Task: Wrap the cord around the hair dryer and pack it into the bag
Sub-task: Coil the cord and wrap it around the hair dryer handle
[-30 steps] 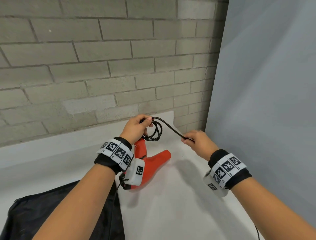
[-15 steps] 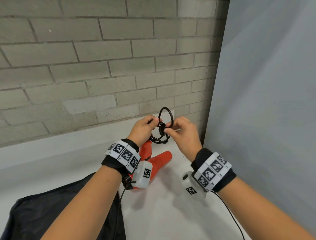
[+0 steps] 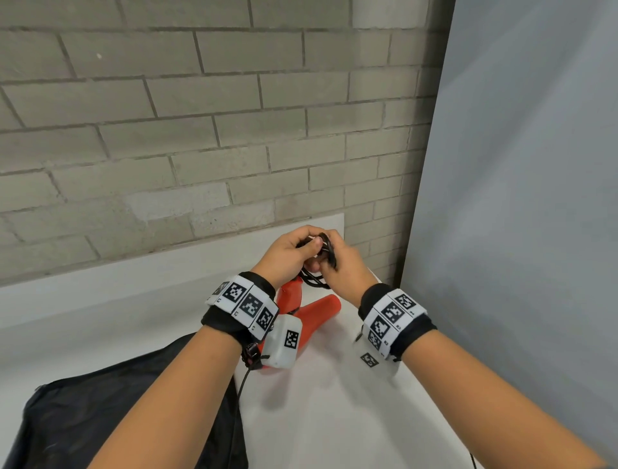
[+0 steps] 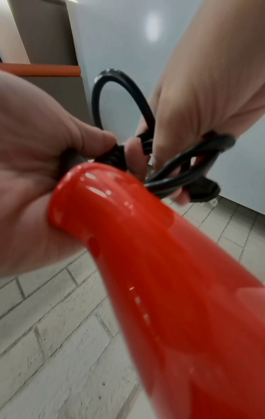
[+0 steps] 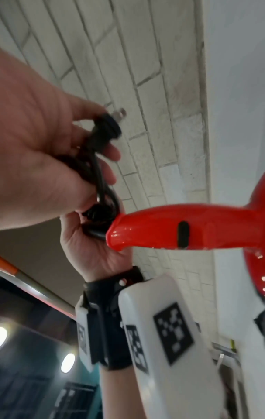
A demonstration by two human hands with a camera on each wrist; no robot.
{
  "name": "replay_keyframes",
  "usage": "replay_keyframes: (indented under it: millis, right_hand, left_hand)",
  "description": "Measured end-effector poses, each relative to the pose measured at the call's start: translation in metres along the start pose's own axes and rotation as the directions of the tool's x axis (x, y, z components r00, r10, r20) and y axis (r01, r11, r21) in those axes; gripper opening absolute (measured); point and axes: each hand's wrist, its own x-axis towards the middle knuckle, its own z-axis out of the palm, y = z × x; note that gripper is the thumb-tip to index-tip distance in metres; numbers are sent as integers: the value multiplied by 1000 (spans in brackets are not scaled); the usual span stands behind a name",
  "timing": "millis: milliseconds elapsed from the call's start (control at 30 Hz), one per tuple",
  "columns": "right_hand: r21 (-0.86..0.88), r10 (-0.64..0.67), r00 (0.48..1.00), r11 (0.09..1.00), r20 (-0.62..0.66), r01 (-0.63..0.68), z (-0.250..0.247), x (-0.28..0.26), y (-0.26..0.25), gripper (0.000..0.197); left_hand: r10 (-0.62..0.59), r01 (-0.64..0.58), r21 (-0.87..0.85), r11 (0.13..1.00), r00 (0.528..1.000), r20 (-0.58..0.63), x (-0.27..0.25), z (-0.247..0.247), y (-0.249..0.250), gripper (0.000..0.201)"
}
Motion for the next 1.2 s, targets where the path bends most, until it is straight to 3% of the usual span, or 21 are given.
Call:
replay_keyframes:
  millis: [200,333,400,567,700,867,1000,1133,1200]
  right_hand:
    - [-179,-30,989,982,145,56,-17,-24,35,16]
    - [-236,194,977,957,90,-169,-19,-25,50,28]
    - [-234,228,973,948,37,-214,-24,-20,43,26]
    - [-239,131,964,953,-232,-187,-50,-7,14,25]
    - [-360,-18,941,926,-339,-112,-60,-7,-14,25]
    - [-404,-133,924,914,-358,-25,-61,-17,-36,24]
    - [-412,-180,916,911,-358,18,-59,-19,-42,24]
    - [-292,-129,940,956,-315,33,-63,-21,-38,21]
    - [-332,-32,974,942,-225,-46,-66,-21,-32,22]
  left_hand:
    - [-23,15,-68,998,993,-118,1,-7,1,25]
    - [-26,24,-10,1000,990,-140,2,-3,2,18]
    - [-20,23,20,1000,988,-154,2,-1,3,14]
    - [-44,53,90,995,994,-98,2,-7,2,11]
    - [-29,27,220,975,1000,5,-2,-4,3,24]
    - [-34,38,244,969,999,-20,-5,0,5,28]
    - [-42,34,218,975,999,30,-8,-1,5,22]
    - [-70,73,99,992,997,-31,-8,-4,5,20]
    - [-97,100,22,995,990,-106,-6,-7,4,24]
